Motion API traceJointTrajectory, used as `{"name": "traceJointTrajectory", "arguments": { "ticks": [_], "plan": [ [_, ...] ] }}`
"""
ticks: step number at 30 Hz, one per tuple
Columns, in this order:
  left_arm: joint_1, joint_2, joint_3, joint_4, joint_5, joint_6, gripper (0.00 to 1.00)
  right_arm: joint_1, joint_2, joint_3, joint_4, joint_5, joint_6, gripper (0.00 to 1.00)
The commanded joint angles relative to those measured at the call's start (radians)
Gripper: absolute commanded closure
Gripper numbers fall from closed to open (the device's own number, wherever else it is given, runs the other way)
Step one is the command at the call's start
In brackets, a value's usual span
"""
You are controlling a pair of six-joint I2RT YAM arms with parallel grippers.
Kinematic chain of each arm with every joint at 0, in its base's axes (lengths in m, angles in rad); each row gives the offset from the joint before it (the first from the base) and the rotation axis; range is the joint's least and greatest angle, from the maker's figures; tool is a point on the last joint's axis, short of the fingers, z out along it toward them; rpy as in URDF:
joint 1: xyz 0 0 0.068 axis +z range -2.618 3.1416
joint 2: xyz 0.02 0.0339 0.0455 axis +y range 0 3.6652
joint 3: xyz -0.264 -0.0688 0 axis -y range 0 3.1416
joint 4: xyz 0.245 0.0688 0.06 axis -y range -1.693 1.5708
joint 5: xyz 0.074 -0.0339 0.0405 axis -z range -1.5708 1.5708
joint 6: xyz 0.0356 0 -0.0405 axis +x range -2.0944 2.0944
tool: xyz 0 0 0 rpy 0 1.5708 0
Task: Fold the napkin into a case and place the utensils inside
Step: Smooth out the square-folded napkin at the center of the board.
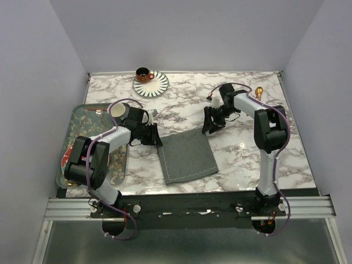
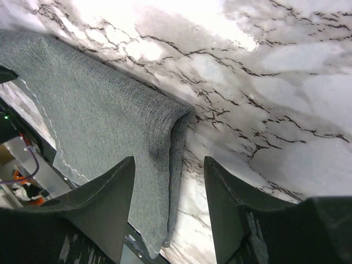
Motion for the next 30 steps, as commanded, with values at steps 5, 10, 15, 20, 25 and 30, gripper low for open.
{"name": "traceJointTrajectory", "arguments": {
  "ticks": [5, 10, 15, 20, 25, 30],
  "plan": [
    [0.005, 0.009, 0.039, 0.008, 0.016, 0.006, 0.82, -0.003, 0.033, 0.052, 0.030, -0.033, 0.035, 0.50],
    [0.006, 0.012, 0.053, -0.004, 0.018, 0.008, 0.88, -0.003, 0.036, 0.054, 0.028, -0.073, 0.046, 0.65],
    [0.006, 0.015, 0.065, -0.014, 0.022, 0.015, 0.98, -0.003, 0.041, 0.052, 0.031, -0.085, 0.055, 0.90],
    [0.016, -0.002, 0.079, -0.041, 0.030, 0.018, 1.00, -0.003, 0.027, 0.055, 0.030, -0.059, 0.050, 0.99],
    [0.034, -0.010, 0.084, -0.034, 0.024, 0.028, 1.00, -0.010, 0.016, 0.072, 0.034, -0.037, 0.047, 0.99],
    [0.042, 0.070, 0.102, -0.027, 0.022, 0.029, 1.00, -0.010, 0.067, 0.092, 0.036, -0.025, 0.043, 0.99]
  ]
}}
